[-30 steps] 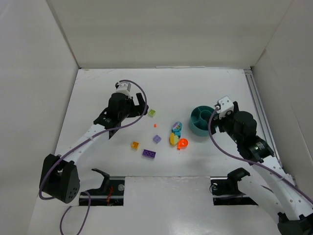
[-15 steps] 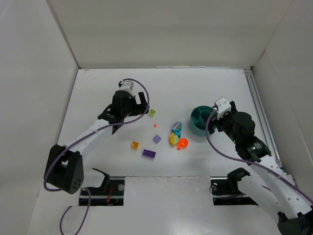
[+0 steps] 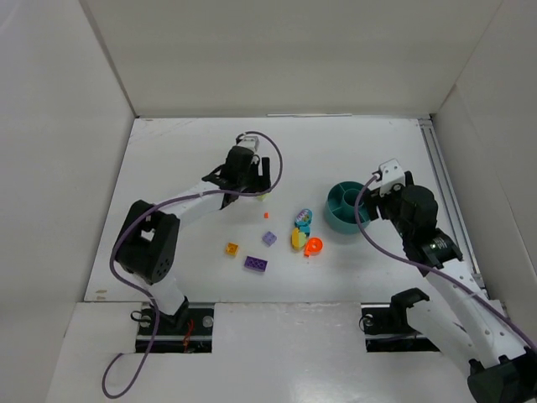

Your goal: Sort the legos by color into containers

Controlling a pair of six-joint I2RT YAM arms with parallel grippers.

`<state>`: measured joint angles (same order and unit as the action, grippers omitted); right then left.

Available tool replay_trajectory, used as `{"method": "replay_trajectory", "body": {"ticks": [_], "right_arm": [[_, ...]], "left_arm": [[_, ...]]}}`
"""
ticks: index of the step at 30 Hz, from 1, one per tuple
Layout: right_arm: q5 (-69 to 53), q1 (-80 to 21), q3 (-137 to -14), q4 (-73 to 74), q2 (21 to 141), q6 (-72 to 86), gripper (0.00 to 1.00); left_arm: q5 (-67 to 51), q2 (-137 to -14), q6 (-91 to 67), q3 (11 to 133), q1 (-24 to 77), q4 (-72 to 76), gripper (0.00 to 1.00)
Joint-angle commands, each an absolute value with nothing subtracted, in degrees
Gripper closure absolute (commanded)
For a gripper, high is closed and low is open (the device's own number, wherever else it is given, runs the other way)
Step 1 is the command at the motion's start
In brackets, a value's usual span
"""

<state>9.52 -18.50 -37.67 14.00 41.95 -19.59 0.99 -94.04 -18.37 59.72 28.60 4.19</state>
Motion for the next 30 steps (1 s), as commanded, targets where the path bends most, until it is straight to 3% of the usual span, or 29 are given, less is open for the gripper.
{"method": "replay_trajectory", "body": {"ticks": [1, 12, 13, 16, 23, 30], "right_arm": [[11.16, -17.31, -40.08, 10.81, 42.62, -18.54, 0.19], [7.39, -12.4, -39.55, 11.95, 45.09, -18.54, 0.23], [7.38, -12.39, -39.55, 11.95, 45.09, -18.54, 0.23], [6.86, -11.34, -38.41, 11.95, 45.09, -18.54, 0.23], [5.1, -10.28, -36.57, 11.95, 43.25, -18.02, 0.23], [4.57, -10.28, -36.04, 12.48, 40.96, -18.02, 0.23]], "left_arm": [[5.25, -96.23, -15.56, 64.15, 30.93, 2.56, 0.26], [8.43, -105.46, -14.94, 68.28, 32.78, -0.17, 0.36], [9.13, -106.08, -14.94, 69.07, 32.78, -0.18, 0.41], [10.54, -108.1, -14.94, 70.31, 33.4, -2.1, 0.45], [11.77, -109.42, -14.94, 71.46, 34.45, -3.16, 0.72], [13.45, -104.7, -14.94, 71.46, 37.78, -3.16, 0.85]]}}
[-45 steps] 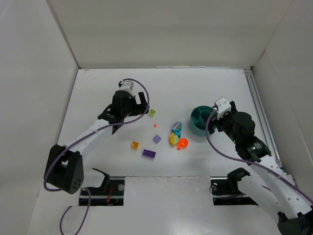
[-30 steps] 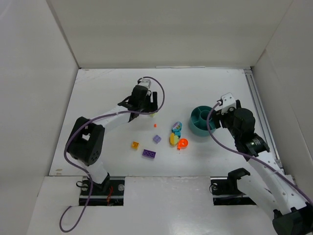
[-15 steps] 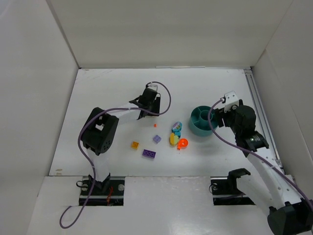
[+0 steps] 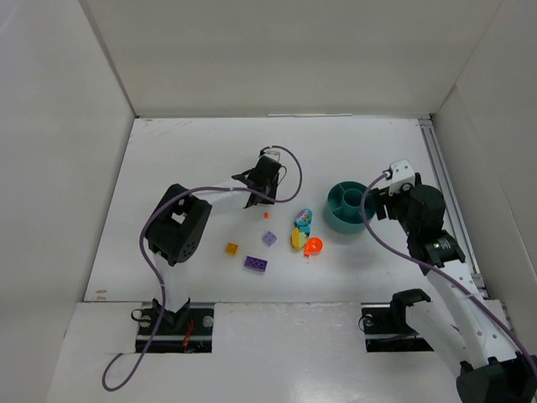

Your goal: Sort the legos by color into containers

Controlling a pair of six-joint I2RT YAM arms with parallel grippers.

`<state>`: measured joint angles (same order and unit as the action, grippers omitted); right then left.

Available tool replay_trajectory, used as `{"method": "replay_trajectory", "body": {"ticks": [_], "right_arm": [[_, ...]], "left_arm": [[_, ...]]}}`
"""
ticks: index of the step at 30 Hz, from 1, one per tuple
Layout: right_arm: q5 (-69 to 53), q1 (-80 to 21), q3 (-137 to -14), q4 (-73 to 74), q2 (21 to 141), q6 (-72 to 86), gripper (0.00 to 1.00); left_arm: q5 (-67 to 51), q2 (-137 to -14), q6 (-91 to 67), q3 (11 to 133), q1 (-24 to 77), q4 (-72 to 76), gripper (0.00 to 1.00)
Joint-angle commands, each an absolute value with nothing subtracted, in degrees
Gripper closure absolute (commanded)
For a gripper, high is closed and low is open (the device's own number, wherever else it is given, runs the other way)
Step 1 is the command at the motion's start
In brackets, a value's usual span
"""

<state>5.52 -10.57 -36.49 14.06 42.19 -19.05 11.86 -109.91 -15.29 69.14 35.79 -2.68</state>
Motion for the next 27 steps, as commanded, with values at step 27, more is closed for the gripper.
{"method": "replay_trajectory", "body": {"ticks": [27], "right_arm": [[6.94, -7.47, -34.98, 17.4, 36.83, -14.59, 0.21]], "left_arm": [[-4.13, -106.08, -10.46, 86.65, 52.12, 3.52, 0.8]]}}
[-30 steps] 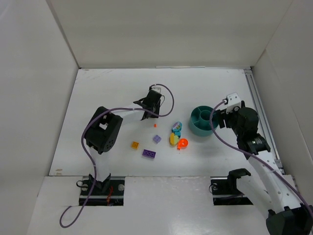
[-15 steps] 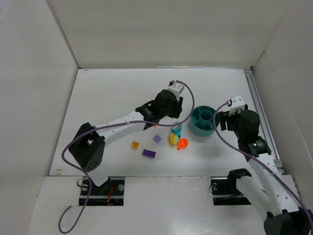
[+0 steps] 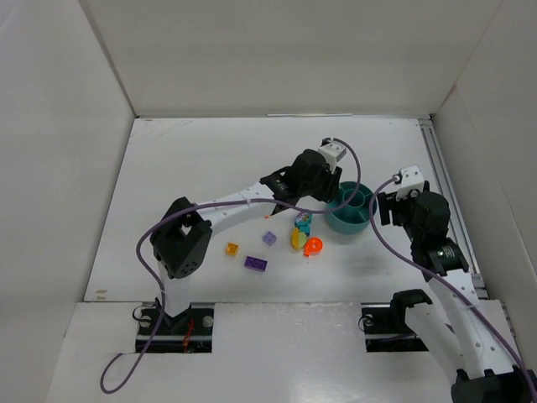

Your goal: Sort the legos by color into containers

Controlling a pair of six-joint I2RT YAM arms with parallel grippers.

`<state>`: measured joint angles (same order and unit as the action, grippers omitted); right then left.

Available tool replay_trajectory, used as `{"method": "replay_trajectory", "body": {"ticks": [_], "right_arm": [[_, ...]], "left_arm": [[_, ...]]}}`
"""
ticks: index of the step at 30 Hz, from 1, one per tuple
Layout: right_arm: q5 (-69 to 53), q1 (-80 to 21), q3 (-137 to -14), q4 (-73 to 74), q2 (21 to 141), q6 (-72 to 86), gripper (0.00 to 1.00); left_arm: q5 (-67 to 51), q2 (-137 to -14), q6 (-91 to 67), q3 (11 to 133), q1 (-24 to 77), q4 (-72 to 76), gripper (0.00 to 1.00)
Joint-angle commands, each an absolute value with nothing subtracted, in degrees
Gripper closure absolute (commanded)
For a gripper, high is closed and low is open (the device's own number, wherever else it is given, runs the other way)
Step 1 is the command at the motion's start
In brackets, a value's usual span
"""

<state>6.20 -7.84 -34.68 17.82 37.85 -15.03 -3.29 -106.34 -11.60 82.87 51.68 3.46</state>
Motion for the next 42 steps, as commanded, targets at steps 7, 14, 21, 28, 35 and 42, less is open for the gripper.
{"method": "replay_trajectory", "body": {"ticks": [7, 14, 21, 28, 35, 42], "right_arm": [[6.94, -7.47, -34.98, 17.4, 36.21, -14.59, 0.21], [7.47, -7.47, -34.98, 17.93, 35.68, -14.59, 0.19], [7.47, -6.95, -34.98, 17.93, 35.68, -15.12, 0.19], [7.47, -6.94, -34.98, 18.45, 35.16, -15.12, 0.17], [6.94, -6.94, -34.45, 18.46, 34.63, -15.12, 0.17], [5.19, -6.94, -33.93, 18.46, 34.63, -15.12, 0.17]], "left_arm": [[-5.36, -109.68, -10.46, 88.33, 52.12, 3.52, 0.78], [-7.12, -110.83, -10.46, 89.91, 52.12, 2.99, 0.73], [-8.35, -111.36, -10.46, 89.3, 52.65, 2.47, 0.61], [-8.96, -109.52, -9.93, 88.59, 52.65, 2.46, 0.44], [-8.26, -102.84, -9.93, 82.63, 52.65, 3.69, 0.17], [-5.63, -87.66, -11.86, 65.67, 52.65, 4.31, 0.11]]}}
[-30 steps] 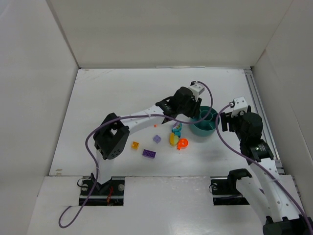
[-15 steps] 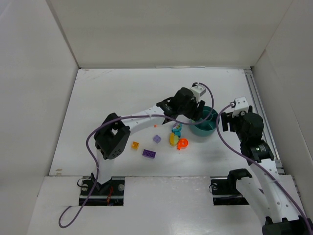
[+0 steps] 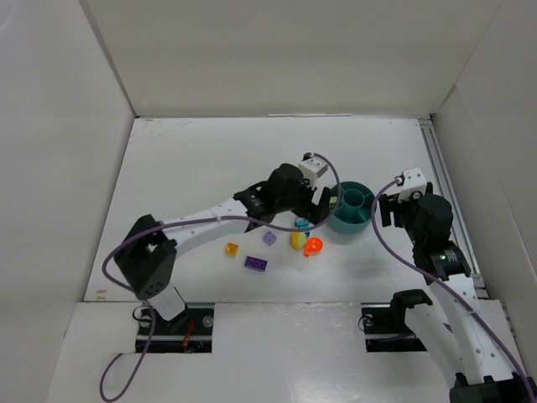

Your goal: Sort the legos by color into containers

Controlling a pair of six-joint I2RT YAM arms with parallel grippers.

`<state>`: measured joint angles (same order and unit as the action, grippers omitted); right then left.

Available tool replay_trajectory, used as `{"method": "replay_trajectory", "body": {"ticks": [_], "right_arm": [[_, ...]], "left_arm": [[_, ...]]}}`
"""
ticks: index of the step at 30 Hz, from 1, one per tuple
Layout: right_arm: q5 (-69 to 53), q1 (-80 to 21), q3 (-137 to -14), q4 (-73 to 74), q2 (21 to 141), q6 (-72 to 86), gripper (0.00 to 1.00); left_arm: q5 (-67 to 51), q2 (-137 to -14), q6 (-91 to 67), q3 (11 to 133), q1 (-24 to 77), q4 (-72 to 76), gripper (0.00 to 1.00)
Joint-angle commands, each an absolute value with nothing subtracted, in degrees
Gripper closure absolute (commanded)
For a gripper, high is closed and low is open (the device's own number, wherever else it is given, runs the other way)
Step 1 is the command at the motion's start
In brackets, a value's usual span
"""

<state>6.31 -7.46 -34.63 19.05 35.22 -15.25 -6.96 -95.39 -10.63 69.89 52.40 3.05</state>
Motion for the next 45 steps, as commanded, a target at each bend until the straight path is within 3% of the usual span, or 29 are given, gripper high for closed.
{"method": "replay_trajectory", "body": {"ticks": [1, 6, 7, 10, 16, 19, 34, 45], "right_arm": [[4.58, -6.94, -33.93, 18.46, 34.63, -15.64, 0.17], [4.04, -6.94, -33.93, 18.46, 34.63, -15.64, 0.17], [4.04, -6.94, -33.4, 18.46, 34.63, -15.64, 0.17], [4.57, -6.94, -33.4, 18.46, 34.63, -15.64, 0.17], [5.1, -6.94, -33.4, 18.46, 34.63, -15.64, 0.17], [5.1, -6.94, -33.4, 18.46, 34.63, -15.64, 0.17], [6.15, -6.94, -32.87, 18.46, 34.63, -15.64, 0.17], [6.15, -6.94, -32.87, 18.46, 34.63, -15.64, 0.17]], "left_arm": [[-5.63, -86.24, -12.65, 61.65, 52.65, 4.31, 0.11], [1.31, -82.71, -25.93, 57.66, 52.65, -4.04, 0.23], [2.01, -82.18, -28.36, 56.7, 52.65, -4.91, 0.3], [4.02, -82.18, -33.82, 55.46, 52.65, -5.97, 0.35], [8.69, -87.97, -41.81, 58.44, 53.17, -9.22, 0.53], [11.07, -91.4, -44.2, 61.33, 54.48, -10.11, 0.58], [19.5, -98.0, -50.88, 65.65, 55.99, -14.5, 0.65], [16.27, -100.81, -50.36, 66.18, 56.51, -13.45, 0.66]]}}
